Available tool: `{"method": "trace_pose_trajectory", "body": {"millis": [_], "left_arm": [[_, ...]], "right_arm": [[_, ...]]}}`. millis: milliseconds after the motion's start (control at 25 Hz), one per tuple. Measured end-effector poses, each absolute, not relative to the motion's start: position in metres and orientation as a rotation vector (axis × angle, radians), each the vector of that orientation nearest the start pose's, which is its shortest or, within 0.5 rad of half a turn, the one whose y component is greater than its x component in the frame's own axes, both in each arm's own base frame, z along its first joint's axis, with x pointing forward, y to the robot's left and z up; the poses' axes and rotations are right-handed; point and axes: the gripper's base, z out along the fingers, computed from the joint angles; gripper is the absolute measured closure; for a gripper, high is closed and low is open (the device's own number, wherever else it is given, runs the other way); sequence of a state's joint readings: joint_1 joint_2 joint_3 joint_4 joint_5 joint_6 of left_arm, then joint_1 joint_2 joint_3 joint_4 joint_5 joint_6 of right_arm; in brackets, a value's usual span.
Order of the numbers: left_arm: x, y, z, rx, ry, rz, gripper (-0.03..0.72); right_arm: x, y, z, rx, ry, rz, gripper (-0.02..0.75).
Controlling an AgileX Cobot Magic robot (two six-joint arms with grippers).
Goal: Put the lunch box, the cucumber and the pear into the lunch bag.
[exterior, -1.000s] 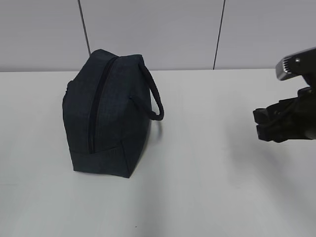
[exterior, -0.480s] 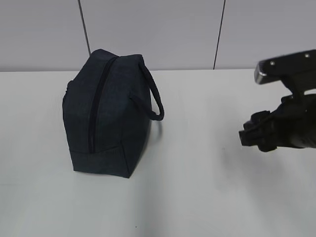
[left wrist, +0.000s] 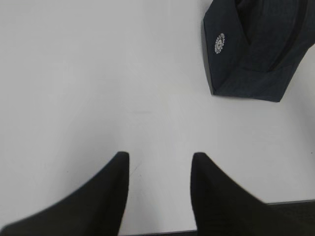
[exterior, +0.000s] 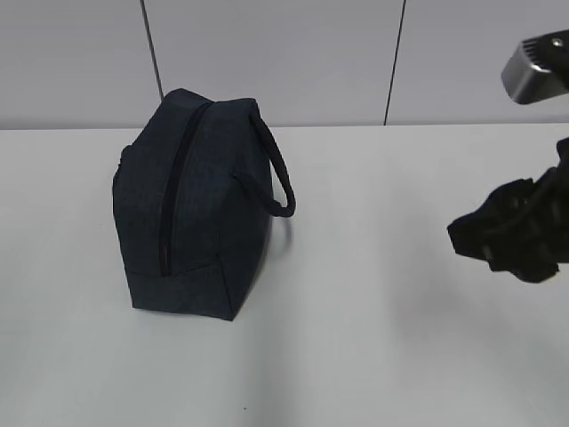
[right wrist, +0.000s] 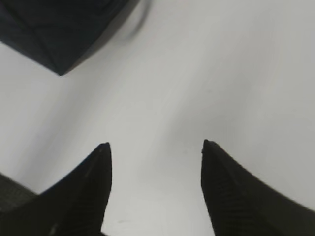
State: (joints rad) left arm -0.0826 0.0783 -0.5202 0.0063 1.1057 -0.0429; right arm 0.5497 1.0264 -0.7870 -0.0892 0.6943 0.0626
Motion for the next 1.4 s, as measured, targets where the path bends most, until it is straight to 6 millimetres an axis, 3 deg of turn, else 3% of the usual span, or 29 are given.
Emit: {"method": "trace_pose_trajectory", "body": {"millis": [360,760,1000,1400], "left_arm": [[0.003,0.0,0.279,0.042,2.148,-0.065,0.266],[0.003,0.0,0.279,0.042,2.148,-0.065,0.263],[0.003,0.0,0.279,0.042,2.148,-0.065,0.3],[0.003,0.0,0.279,0.042,2.148,-0.065,0.388]], "right_arm": [[0.113,0.067,0.328,-0.668,2.304,0.224,0.251],[0.048,0.027,0.3,-0.642,2.261,0.234,0.249],[0.033,0.015,0.282,-0.632,2.219,0.21,0.249],[0.032,0.014,0.281,-0.632,2.22,0.205,0.248]]}}
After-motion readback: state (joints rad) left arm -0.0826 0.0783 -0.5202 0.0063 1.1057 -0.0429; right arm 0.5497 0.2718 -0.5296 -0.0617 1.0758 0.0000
